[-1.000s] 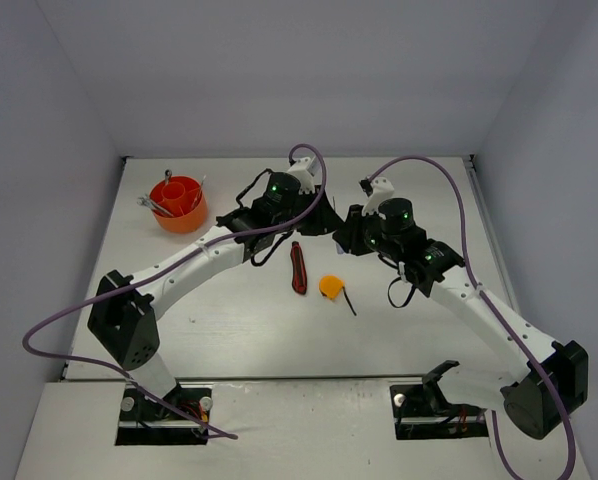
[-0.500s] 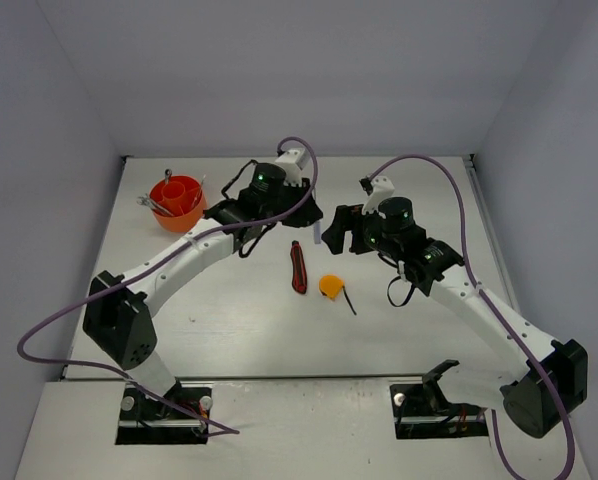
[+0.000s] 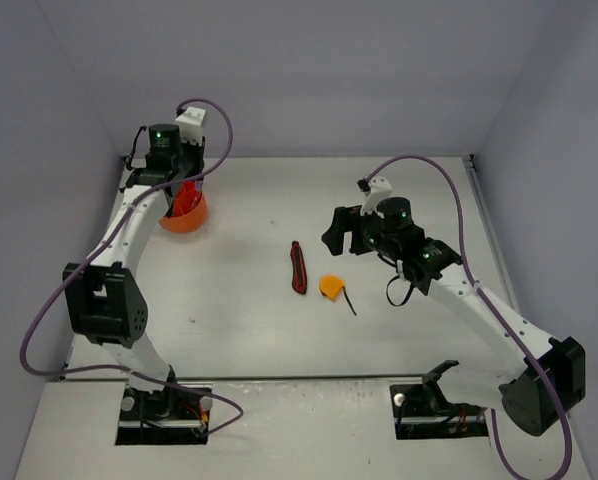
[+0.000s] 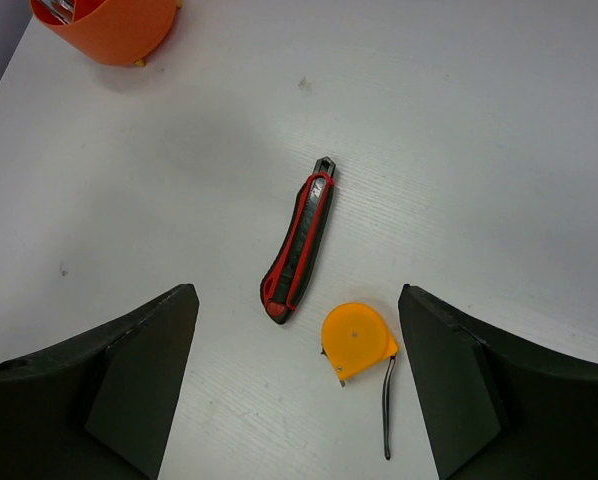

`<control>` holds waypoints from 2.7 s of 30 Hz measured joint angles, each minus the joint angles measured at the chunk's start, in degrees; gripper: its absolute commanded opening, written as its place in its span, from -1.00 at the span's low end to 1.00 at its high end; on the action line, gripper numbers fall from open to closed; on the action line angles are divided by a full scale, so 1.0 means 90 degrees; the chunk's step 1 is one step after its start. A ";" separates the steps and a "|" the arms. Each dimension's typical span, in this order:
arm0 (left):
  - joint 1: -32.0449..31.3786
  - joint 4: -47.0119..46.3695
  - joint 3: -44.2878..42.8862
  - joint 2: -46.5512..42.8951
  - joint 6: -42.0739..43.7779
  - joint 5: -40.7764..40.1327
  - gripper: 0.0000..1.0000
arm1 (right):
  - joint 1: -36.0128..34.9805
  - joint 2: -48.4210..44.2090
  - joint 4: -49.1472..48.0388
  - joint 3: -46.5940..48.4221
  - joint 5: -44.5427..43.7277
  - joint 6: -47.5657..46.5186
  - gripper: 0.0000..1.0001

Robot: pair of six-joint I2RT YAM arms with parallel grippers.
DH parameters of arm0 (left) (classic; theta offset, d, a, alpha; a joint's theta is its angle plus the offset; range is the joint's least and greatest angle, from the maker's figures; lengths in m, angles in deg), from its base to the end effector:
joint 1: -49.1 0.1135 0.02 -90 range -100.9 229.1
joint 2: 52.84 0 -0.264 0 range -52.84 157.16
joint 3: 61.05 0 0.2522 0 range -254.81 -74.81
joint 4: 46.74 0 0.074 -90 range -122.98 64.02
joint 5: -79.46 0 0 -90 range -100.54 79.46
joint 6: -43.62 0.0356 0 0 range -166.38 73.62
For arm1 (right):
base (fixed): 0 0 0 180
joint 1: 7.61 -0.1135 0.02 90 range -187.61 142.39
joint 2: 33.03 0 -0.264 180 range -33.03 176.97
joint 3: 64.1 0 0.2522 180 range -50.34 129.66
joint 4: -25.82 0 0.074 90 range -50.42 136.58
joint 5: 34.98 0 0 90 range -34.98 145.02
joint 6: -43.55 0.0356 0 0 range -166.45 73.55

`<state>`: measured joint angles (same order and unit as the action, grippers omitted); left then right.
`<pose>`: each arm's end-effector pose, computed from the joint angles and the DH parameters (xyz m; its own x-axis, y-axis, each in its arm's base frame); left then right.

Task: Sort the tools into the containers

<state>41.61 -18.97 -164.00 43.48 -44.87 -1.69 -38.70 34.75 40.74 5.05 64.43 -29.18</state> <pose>0.3973 -0.0578 0.3656 -0.3503 0.0723 -0.9338 0.2804 0.9594 -0.0309 0.2354 0.1487 0.3384 -0.3832 0.1109 -0.9170 -0.5569 0.7643 0.3252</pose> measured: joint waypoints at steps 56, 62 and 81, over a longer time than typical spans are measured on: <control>0.0346 0.0392 0.0883 -0.1403 -0.0071 0.0516 0.26 | 0.0148 0.1523 0.0799 -0.0063 0.0592 -0.0954 0.76; -0.0036 0.0596 0.1730 -0.2258 -0.0719 0.0541 0.27 | -0.0072 0.1980 0.0860 -0.0063 0.0505 -0.0997 0.86; -0.1251 0.0916 0.2847 -0.2913 -0.2443 0.0625 0.28 | -0.0556 0.3151 0.1063 -0.0056 -0.0174 -0.1100 0.91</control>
<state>30.35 -10.72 -138.38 17.26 -66.85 3.94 -43.71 63.11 50.30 4.55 62.87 -39.08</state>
